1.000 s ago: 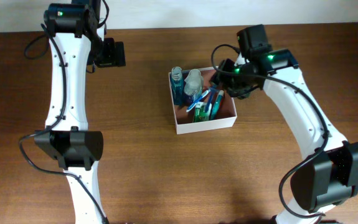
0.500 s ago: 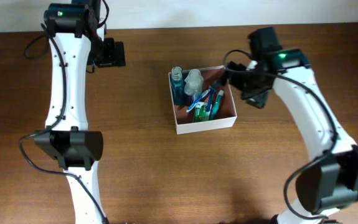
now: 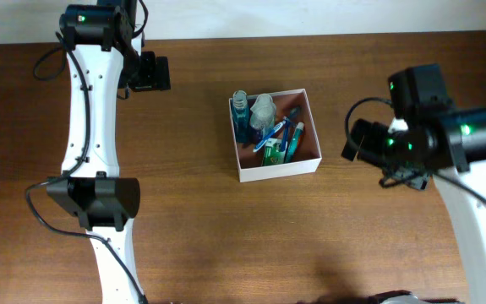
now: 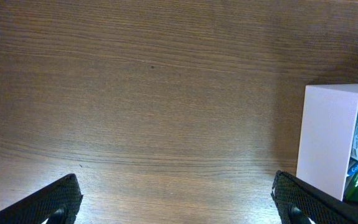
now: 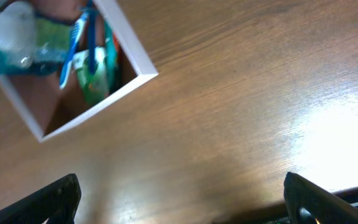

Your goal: Pack container

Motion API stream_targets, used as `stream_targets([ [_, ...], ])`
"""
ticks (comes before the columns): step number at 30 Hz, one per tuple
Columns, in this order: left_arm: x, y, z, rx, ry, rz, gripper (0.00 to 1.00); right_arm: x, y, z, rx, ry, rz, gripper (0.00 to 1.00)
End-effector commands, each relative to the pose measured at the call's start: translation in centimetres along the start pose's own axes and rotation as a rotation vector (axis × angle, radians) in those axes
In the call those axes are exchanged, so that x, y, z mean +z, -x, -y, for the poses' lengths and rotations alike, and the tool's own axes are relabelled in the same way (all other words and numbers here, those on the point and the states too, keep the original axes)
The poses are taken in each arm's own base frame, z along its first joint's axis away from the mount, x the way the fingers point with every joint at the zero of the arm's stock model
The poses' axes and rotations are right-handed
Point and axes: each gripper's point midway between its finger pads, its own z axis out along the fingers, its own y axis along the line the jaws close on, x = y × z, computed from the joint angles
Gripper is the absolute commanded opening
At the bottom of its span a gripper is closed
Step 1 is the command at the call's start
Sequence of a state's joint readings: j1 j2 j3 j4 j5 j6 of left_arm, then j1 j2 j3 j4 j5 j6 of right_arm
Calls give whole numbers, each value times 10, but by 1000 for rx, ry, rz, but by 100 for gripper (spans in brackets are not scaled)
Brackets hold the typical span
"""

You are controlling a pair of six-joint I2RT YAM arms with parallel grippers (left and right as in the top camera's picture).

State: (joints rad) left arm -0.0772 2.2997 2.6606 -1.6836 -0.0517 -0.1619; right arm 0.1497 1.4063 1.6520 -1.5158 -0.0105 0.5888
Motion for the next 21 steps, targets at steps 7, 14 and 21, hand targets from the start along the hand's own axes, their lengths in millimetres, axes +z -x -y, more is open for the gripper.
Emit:
stream_targets([
  [7, -13, 0, 0, -9, -11, 26, 99, -28, -56, -12, -194, 22, -39, 99],
  [14, -13, -1, 0, -9, -11, 25, 99, -29, -79, -14, -190, 57, -155, 99],
  [21, -13, 0, 0, -9, -11, 26, 99, -36, -67, -3, -129, 25, -55, 99],
])
